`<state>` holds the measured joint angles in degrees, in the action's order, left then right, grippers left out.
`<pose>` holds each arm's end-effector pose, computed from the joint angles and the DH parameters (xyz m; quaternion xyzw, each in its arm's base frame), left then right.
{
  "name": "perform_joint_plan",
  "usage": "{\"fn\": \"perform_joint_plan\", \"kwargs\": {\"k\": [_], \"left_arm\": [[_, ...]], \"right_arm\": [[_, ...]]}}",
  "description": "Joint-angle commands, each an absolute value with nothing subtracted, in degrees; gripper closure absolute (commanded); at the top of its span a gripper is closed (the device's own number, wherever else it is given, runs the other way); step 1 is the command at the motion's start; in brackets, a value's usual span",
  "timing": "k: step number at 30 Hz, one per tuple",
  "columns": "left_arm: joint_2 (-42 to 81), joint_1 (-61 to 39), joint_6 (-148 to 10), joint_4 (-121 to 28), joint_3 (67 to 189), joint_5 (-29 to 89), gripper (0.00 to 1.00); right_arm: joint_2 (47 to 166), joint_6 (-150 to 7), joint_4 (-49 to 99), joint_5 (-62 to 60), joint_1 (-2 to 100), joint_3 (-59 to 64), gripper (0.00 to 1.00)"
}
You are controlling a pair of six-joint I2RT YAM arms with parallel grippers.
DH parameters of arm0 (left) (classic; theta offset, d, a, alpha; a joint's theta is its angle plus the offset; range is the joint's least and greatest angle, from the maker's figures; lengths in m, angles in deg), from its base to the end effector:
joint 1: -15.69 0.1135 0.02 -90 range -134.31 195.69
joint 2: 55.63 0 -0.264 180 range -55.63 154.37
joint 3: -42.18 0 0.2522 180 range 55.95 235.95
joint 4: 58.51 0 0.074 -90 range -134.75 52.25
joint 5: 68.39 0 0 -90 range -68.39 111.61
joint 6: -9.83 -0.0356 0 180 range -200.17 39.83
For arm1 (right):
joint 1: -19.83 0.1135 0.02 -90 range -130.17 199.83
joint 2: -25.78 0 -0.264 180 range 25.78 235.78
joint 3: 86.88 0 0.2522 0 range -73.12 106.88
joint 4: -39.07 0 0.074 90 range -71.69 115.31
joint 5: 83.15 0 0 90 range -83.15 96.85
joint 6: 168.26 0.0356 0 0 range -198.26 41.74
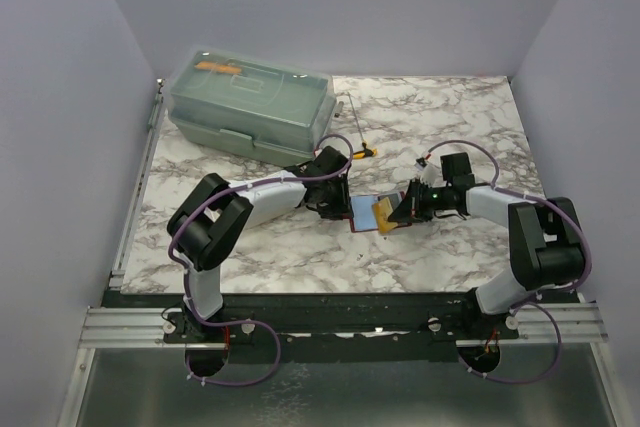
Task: Put the credit cards into the card holder
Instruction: Insert the credit card into the card holder.
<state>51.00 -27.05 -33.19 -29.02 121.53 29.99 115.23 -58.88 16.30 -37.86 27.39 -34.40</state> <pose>0.2752 -0.2614 0.1595 -0.0145 0.9558 -0.2508 0.1528 0.2634 0.0602 0.1400 -0.0068 0.8983 0.4133 0.1492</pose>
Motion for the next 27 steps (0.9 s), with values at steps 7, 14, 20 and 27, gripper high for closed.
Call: {"fn": "perform_joint_plan", "kwargs": {"k": [7, 14, 20, 27], "left_arm": [[53.50, -26.94, -35.17, -26.73, 122.22, 26.80, 0.65], [53.51, -27.20, -34.99, -26.63, 122.04, 27.27, 0.67], [53.71, -27.44, -34.89, -26.67, 121.69, 27.41, 0.70], [53.79, -27.51, -34.98, -26.64, 121.42, 26.99, 0.71]], "right_arm": [[119.47, -61.09, 19.70, -35.57, 27.38, -33.38, 1.00], [121.14, -60.42, 22.74, -34.10, 27.39, -32.80, 1.00], [122.66, -60.22, 23.84, -34.60, 27.37, -31.93, 1.00], [123.94, -60.26, 24.23, -34.12, 27.39, -31.87, 1.00]]}}
